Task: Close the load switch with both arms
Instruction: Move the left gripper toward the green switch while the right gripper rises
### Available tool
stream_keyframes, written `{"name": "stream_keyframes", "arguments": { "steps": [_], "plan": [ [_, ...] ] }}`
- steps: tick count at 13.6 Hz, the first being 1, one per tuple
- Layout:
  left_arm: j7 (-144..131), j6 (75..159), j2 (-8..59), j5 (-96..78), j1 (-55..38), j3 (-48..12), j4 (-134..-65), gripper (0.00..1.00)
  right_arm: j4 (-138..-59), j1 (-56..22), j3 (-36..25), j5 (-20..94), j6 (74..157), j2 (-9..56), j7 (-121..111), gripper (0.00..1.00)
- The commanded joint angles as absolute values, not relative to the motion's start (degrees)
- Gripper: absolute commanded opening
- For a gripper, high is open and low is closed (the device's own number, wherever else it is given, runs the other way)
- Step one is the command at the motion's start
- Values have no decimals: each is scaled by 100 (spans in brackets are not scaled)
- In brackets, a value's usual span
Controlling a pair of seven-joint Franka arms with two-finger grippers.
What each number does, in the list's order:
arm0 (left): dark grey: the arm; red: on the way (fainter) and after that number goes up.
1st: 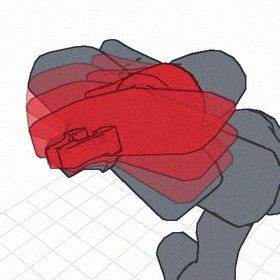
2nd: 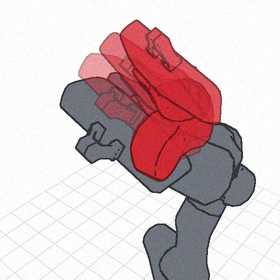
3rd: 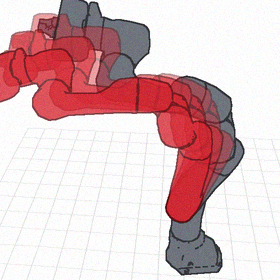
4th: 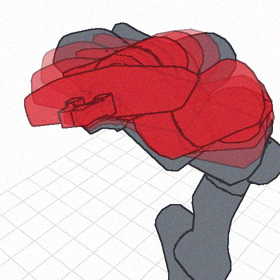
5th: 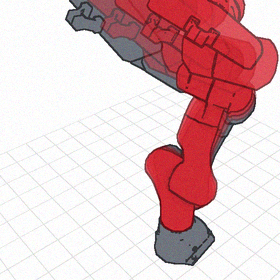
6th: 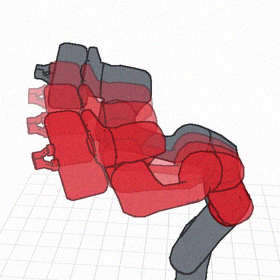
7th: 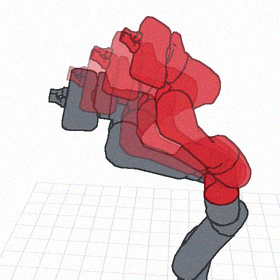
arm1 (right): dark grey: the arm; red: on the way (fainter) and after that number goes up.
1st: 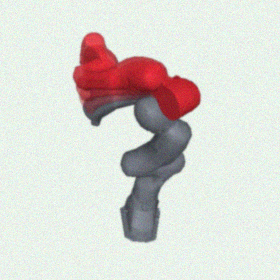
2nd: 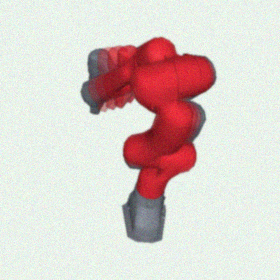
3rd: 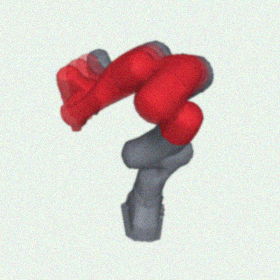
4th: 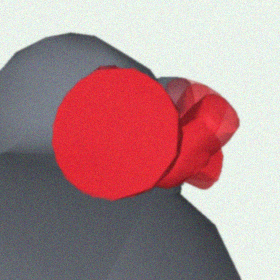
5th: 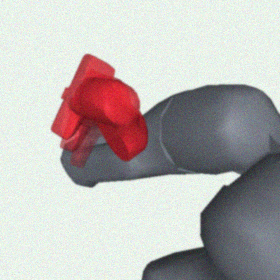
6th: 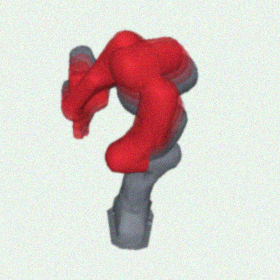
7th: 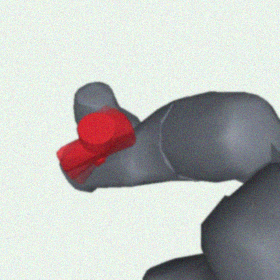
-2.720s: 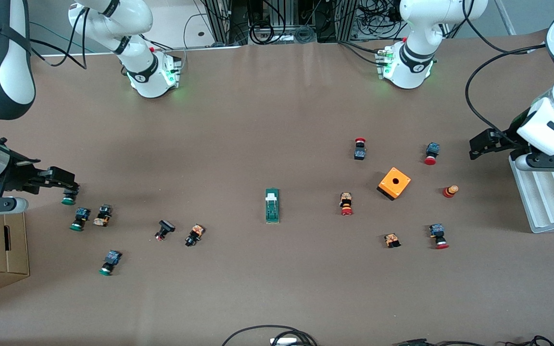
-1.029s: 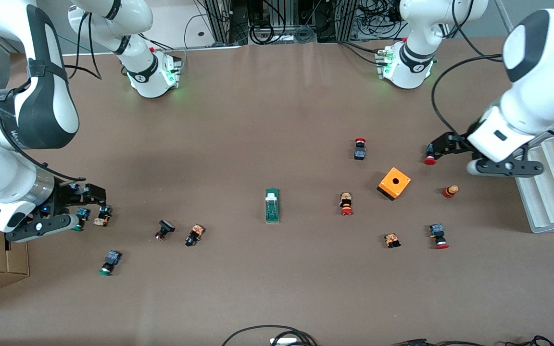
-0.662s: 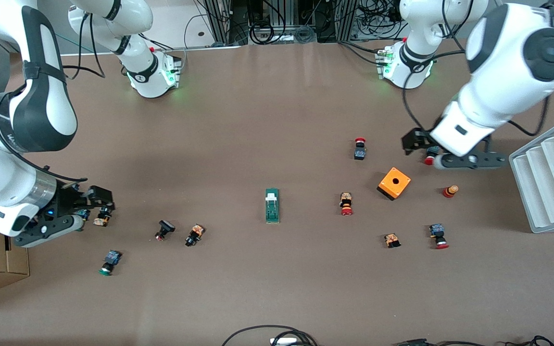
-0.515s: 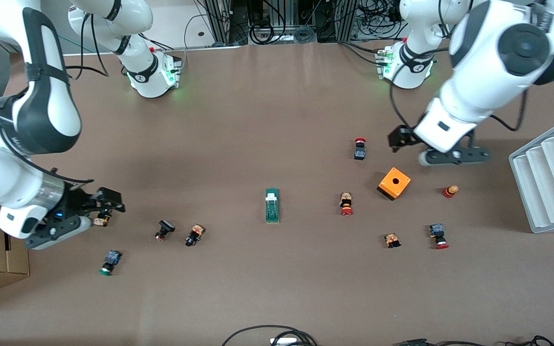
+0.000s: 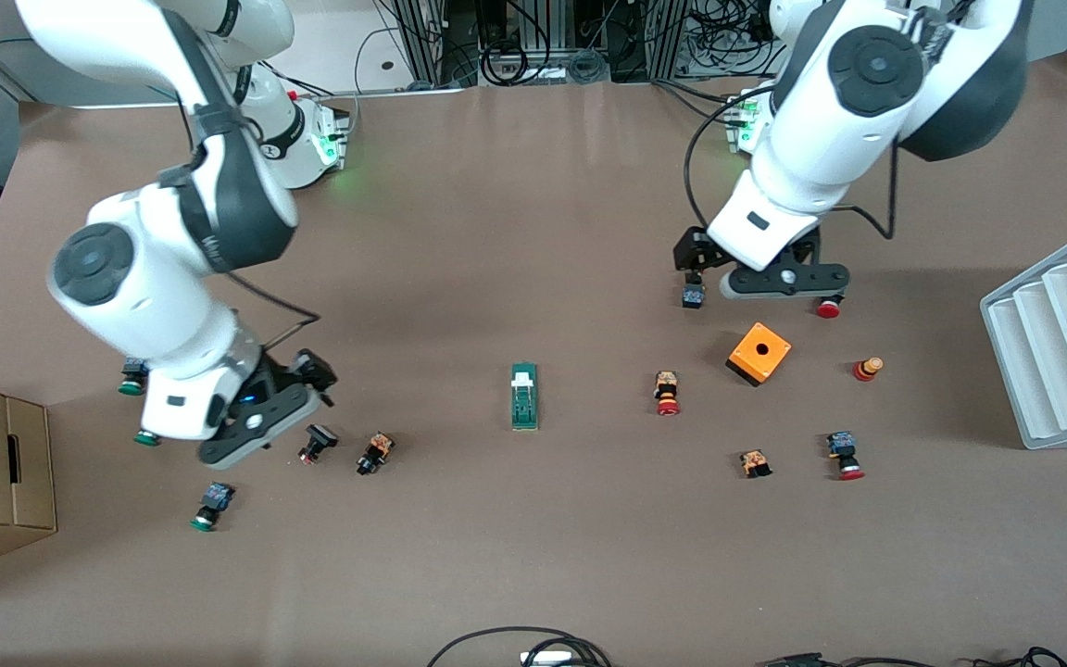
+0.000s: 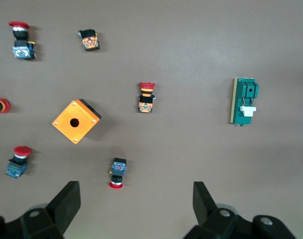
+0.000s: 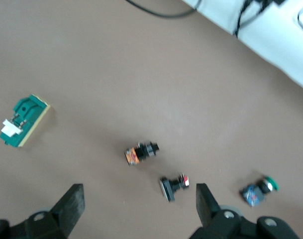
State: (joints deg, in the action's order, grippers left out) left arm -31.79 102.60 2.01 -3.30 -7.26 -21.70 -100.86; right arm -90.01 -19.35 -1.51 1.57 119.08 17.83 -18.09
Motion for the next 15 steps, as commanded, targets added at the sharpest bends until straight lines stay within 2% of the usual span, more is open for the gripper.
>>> {"name": "stream_keyframes", "arguments": {
  "steps": [1,3,6,15],
  "plan": [
    [-3454,10397,123,-308,-870,-2188,-10213,100,-8859,-1986,-185,61,12225,1907,-2012,100],
    [-3463,10537,-43,-290,-888,-2188,-10483,100,-8859,-1986,-185,53,12531,1916,-2240,100],
    [-3646,11380,-614,-299,-1202,-2197,-11529,100,-8851,-1943,-193,70,12831,2100,-2601,100],
    [-4008,11549,-571,-255,-1354,-2197,-11549,100,-8675,-1942,-211,70,13061,2417,-2725,100]
  ]
}}
